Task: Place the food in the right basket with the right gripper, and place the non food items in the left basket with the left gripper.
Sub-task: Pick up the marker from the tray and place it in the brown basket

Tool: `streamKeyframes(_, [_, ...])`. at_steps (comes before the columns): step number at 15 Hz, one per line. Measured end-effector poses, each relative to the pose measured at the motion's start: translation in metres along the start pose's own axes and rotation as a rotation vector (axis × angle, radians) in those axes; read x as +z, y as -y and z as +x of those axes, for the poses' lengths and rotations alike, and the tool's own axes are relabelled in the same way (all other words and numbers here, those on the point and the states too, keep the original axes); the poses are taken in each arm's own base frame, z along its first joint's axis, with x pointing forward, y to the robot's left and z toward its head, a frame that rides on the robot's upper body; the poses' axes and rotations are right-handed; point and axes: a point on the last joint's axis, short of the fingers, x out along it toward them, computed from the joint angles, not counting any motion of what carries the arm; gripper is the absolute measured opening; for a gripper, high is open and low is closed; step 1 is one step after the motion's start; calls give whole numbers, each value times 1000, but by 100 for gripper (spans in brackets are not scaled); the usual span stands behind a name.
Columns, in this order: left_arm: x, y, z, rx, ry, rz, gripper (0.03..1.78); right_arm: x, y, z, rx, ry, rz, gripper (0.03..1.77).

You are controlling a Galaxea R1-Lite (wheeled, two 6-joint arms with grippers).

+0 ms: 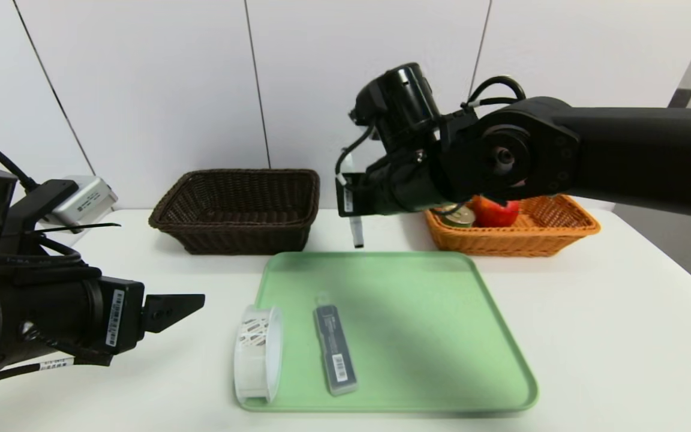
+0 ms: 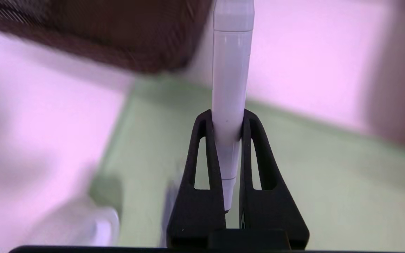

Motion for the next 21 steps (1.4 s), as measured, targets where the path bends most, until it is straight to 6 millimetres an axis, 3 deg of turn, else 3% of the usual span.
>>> streamKeyframes(5, [-2, -1, -1, 5, -11, -7, 169, 26, -27, 17, 111, 416, 32, 16])
streamKeyframes(10, [-8, -2, -2, 14, -25, 1, 169, 21, -40, 55, 179, 654, 34, 16])
streamKeyframes(14, [-9, -2, -1, 11, -28, -1, 169, 5, -41, 81, 219, 631, 6, 16])
streamKeyframes(21, [-10, -3, -4, 5, -6, -36, 169, -11, -40, 103, 160, 598, -86, 16])
